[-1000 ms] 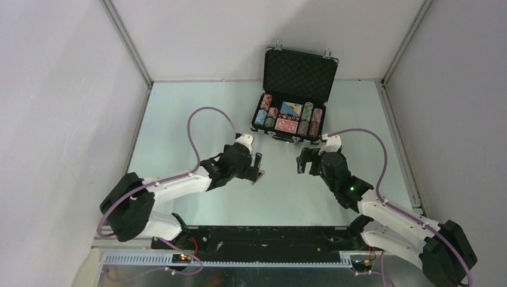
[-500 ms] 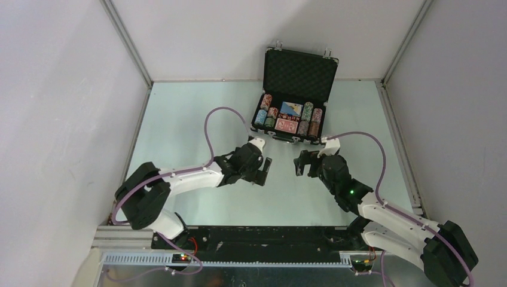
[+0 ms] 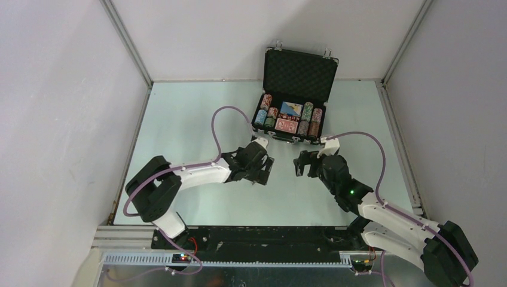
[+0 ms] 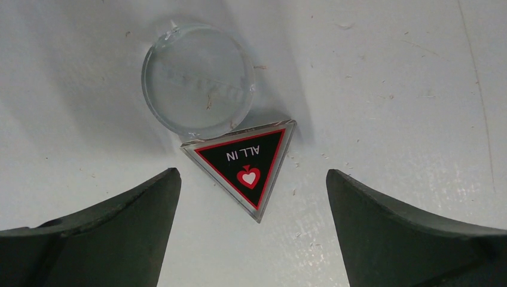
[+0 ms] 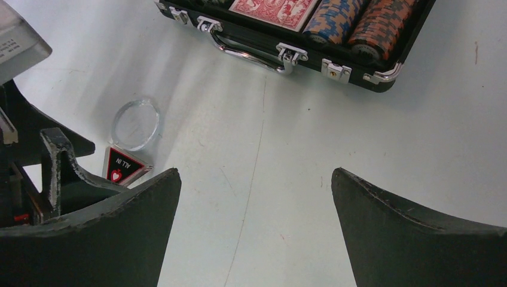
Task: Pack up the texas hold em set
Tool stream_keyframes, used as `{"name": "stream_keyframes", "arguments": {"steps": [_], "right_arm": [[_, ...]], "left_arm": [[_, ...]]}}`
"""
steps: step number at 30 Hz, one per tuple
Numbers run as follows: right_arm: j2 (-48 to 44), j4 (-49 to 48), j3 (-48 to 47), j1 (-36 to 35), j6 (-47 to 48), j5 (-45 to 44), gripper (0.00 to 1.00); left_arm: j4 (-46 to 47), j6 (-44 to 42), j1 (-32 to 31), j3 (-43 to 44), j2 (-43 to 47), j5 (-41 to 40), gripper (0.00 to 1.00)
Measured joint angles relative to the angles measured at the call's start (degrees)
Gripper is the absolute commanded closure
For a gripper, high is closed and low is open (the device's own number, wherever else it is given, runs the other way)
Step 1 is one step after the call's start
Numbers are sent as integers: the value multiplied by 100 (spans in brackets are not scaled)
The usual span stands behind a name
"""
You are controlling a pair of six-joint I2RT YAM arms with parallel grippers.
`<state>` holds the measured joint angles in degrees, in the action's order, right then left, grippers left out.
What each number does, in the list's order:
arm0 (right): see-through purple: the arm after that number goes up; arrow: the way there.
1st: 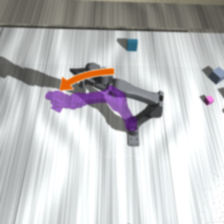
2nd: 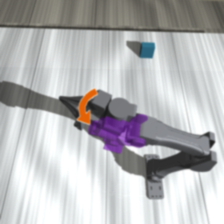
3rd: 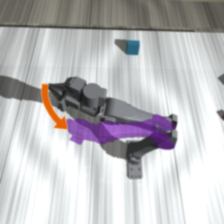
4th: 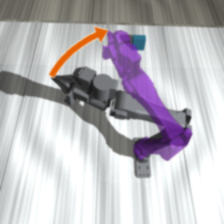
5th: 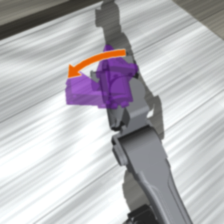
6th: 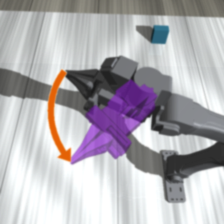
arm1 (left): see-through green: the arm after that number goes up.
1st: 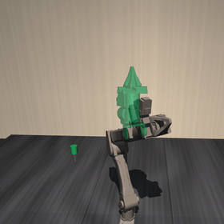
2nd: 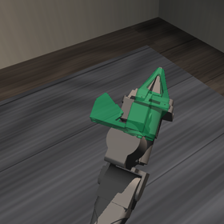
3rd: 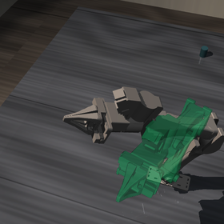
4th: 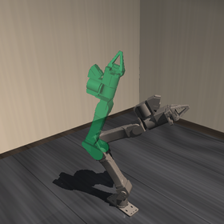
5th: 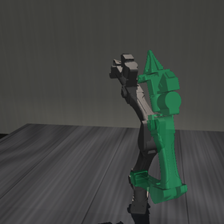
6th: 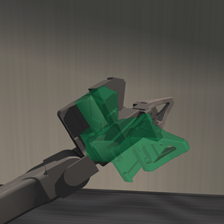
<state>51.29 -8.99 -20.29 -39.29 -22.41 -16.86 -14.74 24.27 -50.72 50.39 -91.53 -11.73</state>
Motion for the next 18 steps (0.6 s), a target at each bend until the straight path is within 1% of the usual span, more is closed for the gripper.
{"name": "stream_keyframes", "arguments": {"steps": [9, 18], "right_arm": [[-129, 76, 0, 94, 0, -79, 0], [-186, 151, 0, 166, 0, -118, 0]], "left_arm": [[17, 11, -2, 76, -367, -61, 2], [133, -181, 105, 118, -435, 35, 2]]}}
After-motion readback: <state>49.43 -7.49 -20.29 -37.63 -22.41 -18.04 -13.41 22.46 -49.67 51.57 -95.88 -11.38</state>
